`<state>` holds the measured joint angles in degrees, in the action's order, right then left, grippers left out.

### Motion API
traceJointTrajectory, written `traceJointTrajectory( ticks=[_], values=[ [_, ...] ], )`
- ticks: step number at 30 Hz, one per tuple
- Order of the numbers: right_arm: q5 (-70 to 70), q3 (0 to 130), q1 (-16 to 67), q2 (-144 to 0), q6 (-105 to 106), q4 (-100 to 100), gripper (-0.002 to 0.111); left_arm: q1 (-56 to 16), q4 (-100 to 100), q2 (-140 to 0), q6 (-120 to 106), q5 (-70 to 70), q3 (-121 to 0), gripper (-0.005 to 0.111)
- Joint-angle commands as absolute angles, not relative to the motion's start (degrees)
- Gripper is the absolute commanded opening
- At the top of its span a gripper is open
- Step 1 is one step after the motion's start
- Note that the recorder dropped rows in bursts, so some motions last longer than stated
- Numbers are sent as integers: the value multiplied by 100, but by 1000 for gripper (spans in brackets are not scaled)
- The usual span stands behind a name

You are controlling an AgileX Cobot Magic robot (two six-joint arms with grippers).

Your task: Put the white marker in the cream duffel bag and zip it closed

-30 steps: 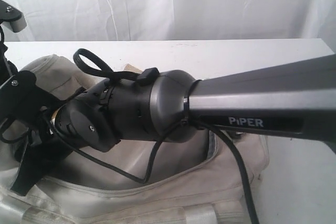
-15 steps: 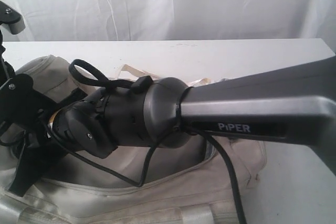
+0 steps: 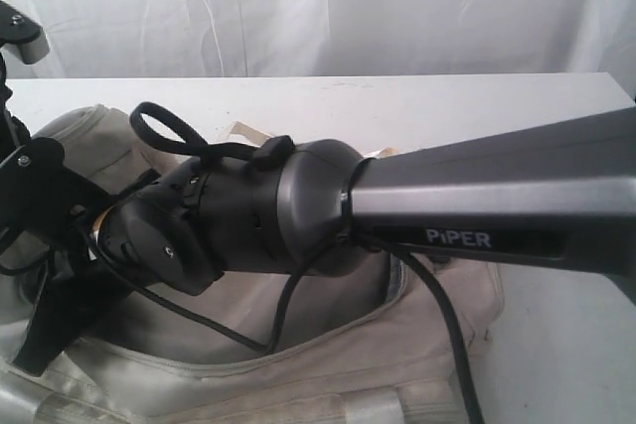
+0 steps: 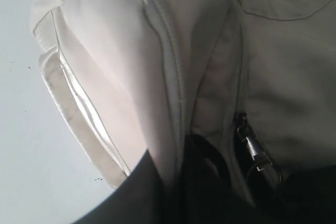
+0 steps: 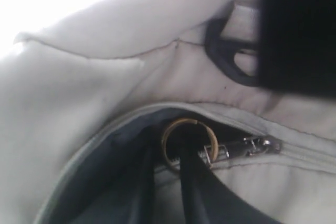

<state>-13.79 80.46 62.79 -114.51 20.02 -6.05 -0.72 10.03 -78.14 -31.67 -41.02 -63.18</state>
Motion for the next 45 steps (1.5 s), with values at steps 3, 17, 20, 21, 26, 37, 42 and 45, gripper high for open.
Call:
traceJointTrajectory(
  ticks=[3, 17, 20, 21, 26, 37, 42, 45],
  values=[
    [-2873, 7880, 6391, -11663, 2141, -471, 27, -131, 3812, -7599, -2742, -3913, -6472, 0],
    [-2423, 7880, 6391, -11673, 1918, -833, 40, -131, 3857, -7599, -2742, -3911, -6472, 0],
    [-2425, 7880, 6391, -11673, 1918, -844, 40, -131, 3857, -7599, -2742, -3911, -6472, 0],
    [-2456, 7880, 6391, -11673, 1918, -885, 40, -131, 3858, -7599, -2778, -3911, -6472, 0],
    [-2789, 7880, 6391, -11661, 1918, -937, 40, -131, 3858, -7599, -2847, -3875, -6472, 0],
    [-3047, 7854, 6391, -11343, 1777, -901, 40, -131, 3858, -7599, -2872, -3863, -6472, 0],
    [-2913, 7650, 6391, -11235, 1699, -901, 39, -131, 3858, -7599, -2987, -3931, -6472, 0],
    [-2867, 7590, 6255, -11143, 1534, -875, 39, -131, 3858, -7599, -3001, -3931, -6472, 0]
  ],
)
